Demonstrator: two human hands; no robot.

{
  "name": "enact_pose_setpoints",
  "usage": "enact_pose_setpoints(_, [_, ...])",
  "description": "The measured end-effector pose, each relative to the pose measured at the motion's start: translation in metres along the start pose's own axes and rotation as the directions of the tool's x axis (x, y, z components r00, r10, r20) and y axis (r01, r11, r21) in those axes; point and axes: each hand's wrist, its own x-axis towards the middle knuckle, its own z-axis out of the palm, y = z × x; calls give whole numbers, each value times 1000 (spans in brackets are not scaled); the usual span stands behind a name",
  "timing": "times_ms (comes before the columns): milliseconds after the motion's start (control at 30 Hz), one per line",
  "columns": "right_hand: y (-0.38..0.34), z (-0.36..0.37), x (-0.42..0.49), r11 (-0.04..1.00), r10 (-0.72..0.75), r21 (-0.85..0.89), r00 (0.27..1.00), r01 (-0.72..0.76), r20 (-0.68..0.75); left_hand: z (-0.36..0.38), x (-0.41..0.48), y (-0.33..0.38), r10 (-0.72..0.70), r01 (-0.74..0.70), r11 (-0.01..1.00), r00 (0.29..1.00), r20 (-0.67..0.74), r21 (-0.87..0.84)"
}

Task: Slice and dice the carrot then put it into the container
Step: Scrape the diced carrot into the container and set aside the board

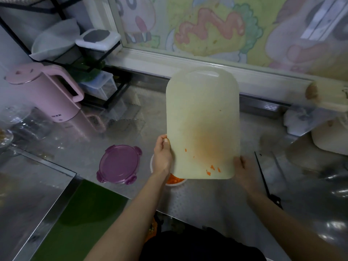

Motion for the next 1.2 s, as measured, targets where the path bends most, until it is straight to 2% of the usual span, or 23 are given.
enact_pose_setpoints(100, [9,-14,2,993,106,58,985,-98,-136,9,-13,-1,94,-130,964,983,158,232])
enact_pose_setpoints(167, [16,-24,3,984,170,84,966,-156,-195,12,-24,-7,188,-278,810,957,222,515])
enact_pose_setpoints(233, [24,-36,3,972,234,31,946,-234,-226,14,-37,-14,179,-364,588,930,322,723])
enact_pose_setpoints(300, [33,-44,2,958,275,-3,926,-285,-260,13,-52,-20,170,-417,431,908,382,800])
enact_pose_setpoints(367, [41,-49,0,947,299,-26,913,-319,-277,12,-61,-32,234,-459,307,885,401,834])
enact_pose_setpoints(467, [51,-57,-7,943,291,-84,921,-322,-259,10,-64,-44,263,-482,194,865,428,855])
enact_pose_setpoints(633, [66,-59,-17,921,298,-226,948,-316,-113,7,-66,-45,295,-525,149,832,470,838])
enact_pose_setpoints(767, [64,-52,-28,897,324,-331,945,-294,40,5,-64,-48,256,-529,183,840,479,829])
enact_pose_setpoints(867, [56,-45,-35,875,309,-422,945,-239,105,2,-63,-47,188,-534,224,844,502,815])
enact_pose_setpoints(933, [46,-39,-43,831,249,-544,953,-119,171,0,-62,-46,142,-524,234,852,505,819])
enact_pose_setpoints(1000, [34,-28,-50,791,126,-610,963,48,239,-3,-60,-46,137,-514,252,858,495,820])
enact_pose_setpoints(1133, [-1,9,-65,835,-84,-483,928,264,362,-8,-59,-46,123,-531,281,846,519,799])
enact_pose_setpoints(1200, [-19,29,-72,776,-183,-472,866,418,465,-12,-59,-45,154,-552,318,833,532,771])
